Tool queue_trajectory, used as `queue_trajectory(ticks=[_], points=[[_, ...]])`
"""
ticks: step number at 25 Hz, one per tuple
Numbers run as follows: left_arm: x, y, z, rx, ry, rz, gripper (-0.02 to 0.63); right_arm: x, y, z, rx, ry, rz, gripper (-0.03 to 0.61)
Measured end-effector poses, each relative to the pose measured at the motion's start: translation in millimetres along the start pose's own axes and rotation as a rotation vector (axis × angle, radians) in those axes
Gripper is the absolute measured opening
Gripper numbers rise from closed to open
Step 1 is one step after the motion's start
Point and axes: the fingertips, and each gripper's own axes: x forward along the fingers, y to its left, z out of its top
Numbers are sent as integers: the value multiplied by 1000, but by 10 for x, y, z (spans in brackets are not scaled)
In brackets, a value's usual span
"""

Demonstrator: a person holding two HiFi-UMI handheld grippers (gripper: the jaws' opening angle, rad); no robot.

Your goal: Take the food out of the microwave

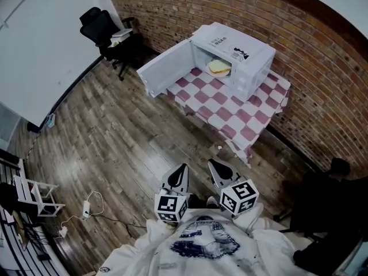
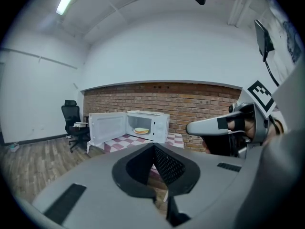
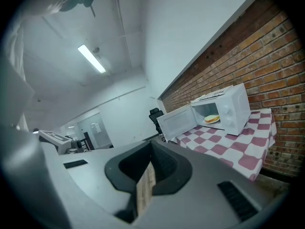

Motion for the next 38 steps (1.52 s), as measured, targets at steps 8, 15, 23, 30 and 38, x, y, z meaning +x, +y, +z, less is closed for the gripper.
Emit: queue_trajectory(ticks=[8,15,23,30,38], points=[[177,183,21,-11,5,21,8,221,-110,9,1,27,9,14],[611,440,110,-11,-1,-15,8,502,-392,155,-5,21,-52,14],[1191,995,319,-17,0,-64,8,1158,-632,347,8,31,-123,14],[1651,1596,523,-19,-1,-109,8,1864,-726,508,21,43,-172,14],[1973,2144,593,-32,18,-180,8,2415,-751,626,28,41,-252,14]])
